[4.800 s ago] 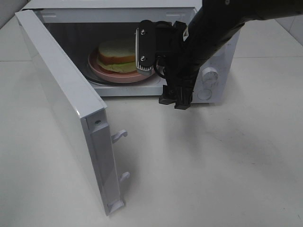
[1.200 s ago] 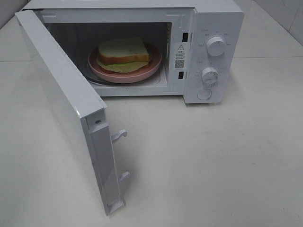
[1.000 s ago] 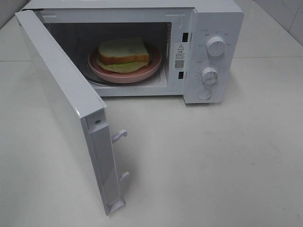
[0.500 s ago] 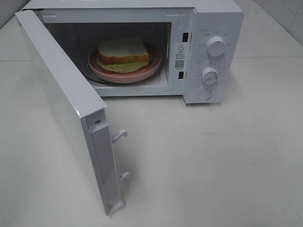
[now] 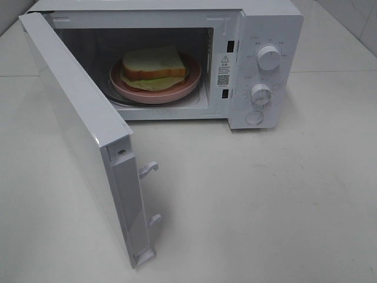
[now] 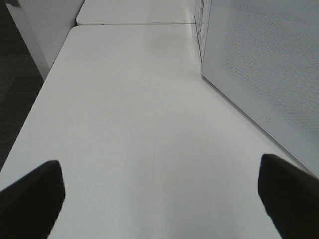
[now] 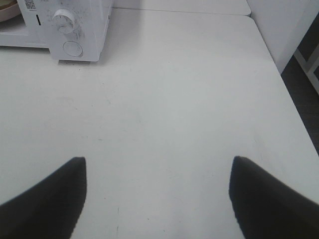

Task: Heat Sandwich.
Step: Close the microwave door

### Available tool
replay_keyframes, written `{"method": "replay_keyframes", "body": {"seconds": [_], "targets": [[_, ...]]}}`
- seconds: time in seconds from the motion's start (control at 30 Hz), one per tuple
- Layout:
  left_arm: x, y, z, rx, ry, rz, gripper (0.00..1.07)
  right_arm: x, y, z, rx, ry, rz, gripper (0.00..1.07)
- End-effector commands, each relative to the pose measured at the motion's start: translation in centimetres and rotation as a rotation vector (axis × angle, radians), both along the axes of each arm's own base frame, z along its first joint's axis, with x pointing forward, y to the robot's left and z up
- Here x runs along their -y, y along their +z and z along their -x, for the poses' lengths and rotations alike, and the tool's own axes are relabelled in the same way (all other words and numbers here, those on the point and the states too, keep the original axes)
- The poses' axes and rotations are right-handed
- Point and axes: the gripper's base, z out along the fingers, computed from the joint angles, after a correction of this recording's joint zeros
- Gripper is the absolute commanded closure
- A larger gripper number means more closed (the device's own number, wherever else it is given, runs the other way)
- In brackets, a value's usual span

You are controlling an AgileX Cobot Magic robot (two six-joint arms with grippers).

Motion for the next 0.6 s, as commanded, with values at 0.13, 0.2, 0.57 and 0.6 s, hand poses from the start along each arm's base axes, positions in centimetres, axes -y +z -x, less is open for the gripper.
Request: {"method": "replay_keyframes", "body": {"seconds": [0.13,0.2,0.57,0.6], "targets": [[0.05,-0.01,0.37,0.032,0.001,0.006,0.03,0.02,-0.03,0.36,0.032,-0.006,-0.003,0.31],[0.05,-0.01,0.37,0.032,0.001,0.006,0.03,0.02,-0.03,0.36,0.032,-0.006,-0.003,0.31],[0.05,-0.01,0.37,0.032,0.001,0.006,0.03,0.02,-0.03,0.36,0.032,-0.006,-0.003,0.31],[0.05,-0.01,0.37,0.032,0.001,0.006,0.03,0.02,-0.03,0.36,0.032,-0.006,-0.003,0.31]]}}
